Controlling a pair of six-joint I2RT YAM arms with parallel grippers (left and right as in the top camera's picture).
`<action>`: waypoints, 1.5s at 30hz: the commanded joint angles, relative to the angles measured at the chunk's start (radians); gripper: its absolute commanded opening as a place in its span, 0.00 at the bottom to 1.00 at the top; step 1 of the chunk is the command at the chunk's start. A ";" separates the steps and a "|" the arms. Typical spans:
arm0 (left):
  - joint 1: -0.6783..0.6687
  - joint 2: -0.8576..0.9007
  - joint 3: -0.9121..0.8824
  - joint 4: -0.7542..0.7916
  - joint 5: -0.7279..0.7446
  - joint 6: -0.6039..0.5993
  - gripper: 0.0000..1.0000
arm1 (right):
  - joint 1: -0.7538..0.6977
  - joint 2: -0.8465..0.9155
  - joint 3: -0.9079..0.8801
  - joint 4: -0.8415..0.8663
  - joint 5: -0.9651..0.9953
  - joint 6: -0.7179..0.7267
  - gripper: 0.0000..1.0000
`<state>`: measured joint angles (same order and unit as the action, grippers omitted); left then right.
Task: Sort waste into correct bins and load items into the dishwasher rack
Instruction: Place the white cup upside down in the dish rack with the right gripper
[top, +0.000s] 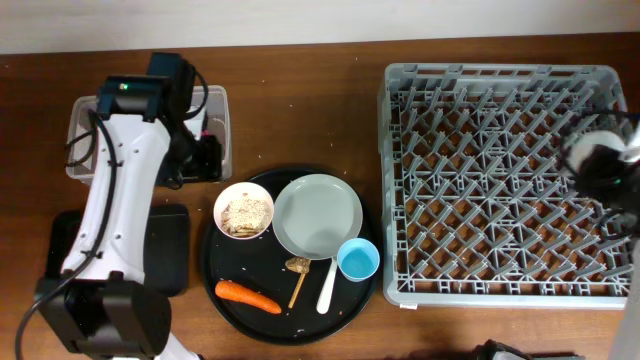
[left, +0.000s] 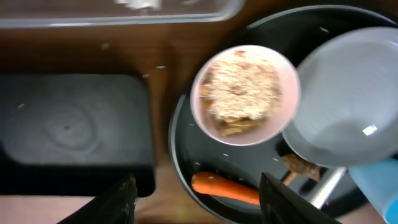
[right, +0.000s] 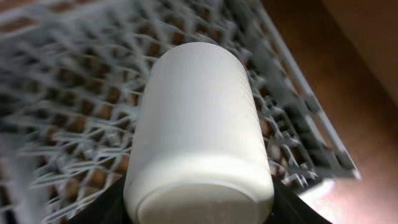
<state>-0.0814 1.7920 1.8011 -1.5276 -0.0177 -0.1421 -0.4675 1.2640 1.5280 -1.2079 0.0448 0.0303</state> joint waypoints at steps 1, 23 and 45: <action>0.019 0.007 0.017 -0.011 -0.058 -0.056 0.63 | -0.101 0.076 0.019 -0.004 0.021 0.016 0.31; 0.018 0.007 0.017 -0.001 -0.052 -0.056 0.63 | -0.207 0.500 0.019 -0.003 0.041 0.108 0.28; -0.037 0.007 0.017 0.035 0.107 -0.009 0.72 | -0.119 0.360 0.183 -0.210 -0.458 -0.087 0.96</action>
<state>-0.0742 1.7920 1.8011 -1.5082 -0.0044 -0.1802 -0.6498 1.7054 1.6844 -1.3754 -0.2394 0.0570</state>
